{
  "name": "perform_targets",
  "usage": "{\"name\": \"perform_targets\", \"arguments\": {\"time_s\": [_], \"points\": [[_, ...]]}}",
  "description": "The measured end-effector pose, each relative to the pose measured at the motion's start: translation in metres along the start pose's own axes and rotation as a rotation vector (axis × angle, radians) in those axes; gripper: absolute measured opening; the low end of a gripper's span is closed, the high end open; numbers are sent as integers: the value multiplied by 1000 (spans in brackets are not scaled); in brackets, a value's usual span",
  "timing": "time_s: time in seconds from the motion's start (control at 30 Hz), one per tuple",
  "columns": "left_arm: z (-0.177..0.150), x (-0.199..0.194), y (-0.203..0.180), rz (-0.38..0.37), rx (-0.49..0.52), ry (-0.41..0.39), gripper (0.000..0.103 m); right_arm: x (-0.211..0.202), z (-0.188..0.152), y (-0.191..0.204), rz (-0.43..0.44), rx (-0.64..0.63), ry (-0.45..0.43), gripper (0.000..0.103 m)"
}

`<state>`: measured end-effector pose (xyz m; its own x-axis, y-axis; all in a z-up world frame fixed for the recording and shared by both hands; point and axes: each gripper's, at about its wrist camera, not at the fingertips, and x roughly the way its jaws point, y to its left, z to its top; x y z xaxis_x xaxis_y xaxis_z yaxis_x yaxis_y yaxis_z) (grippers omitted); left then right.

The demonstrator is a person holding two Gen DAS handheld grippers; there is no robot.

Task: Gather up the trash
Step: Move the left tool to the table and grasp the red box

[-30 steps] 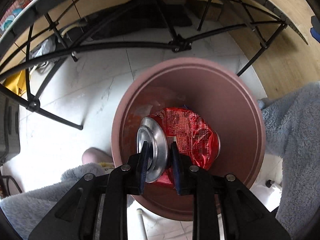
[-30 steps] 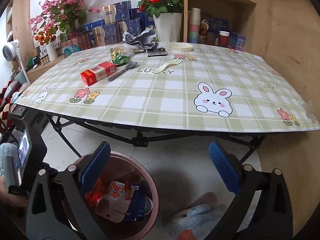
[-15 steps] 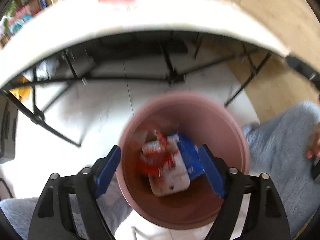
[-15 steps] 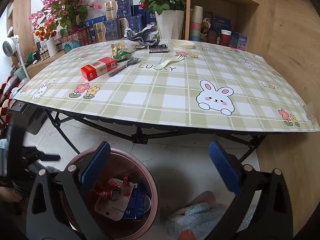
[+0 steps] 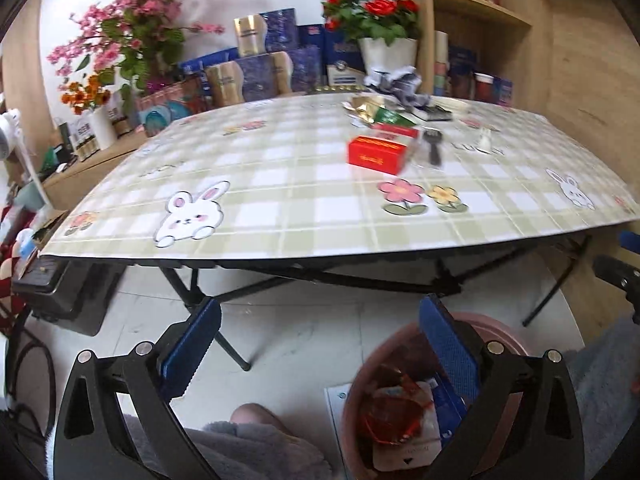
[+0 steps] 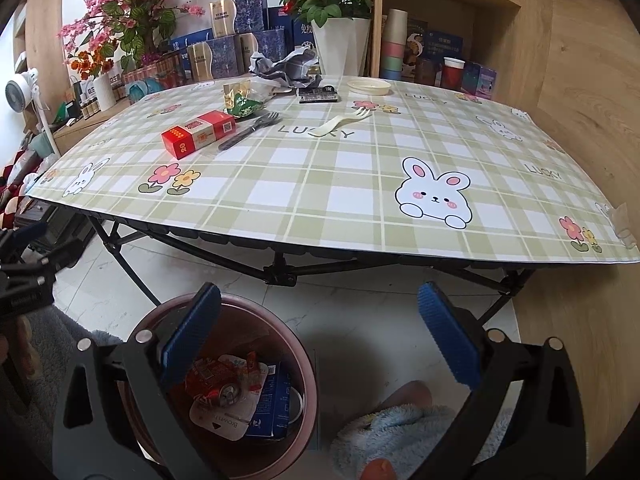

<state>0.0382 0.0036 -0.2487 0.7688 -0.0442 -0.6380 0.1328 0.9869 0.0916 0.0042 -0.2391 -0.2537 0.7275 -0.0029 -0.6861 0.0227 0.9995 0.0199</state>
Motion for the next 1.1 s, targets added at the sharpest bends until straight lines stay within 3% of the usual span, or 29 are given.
{"name": "perform_targets", "arguments": {"time_s": [0.17, 0.33, 0.43, 0.57, 0.73, 0.87, 0.97, 1.1], "points": [[3, 3, 21, -3, -73, -3, 97, 1, 0, 2, 2, -6, 5, 97], [15, -3, 39, -90, -135, -44, 97, -3, 4, 1, 21, -3, -3, 97], [30, -5, 42, -111, -111, -65, 97, -2, 10, -2, 66, 13, 1, 97], [58, 2, 33, -138, -15, -75, 97, -2, 25, -4, 59, 9, -29, 97], [101, 38, 7, -233, 111, 12, 97, 3, 47, -13, 64, 33, -41, 97], [135, 78, -7, -275, 104, 59, 97, 15, 59, -26, 87, 82, -5, 97], [156, 107, -19, -306, 106, 100, 97, 23, 63, -30, 52, 80, 24, 97], [168, 140, -34, -310, 124, 161, 97, 33, 65, -38, 43, 98, 50, 97]]}}
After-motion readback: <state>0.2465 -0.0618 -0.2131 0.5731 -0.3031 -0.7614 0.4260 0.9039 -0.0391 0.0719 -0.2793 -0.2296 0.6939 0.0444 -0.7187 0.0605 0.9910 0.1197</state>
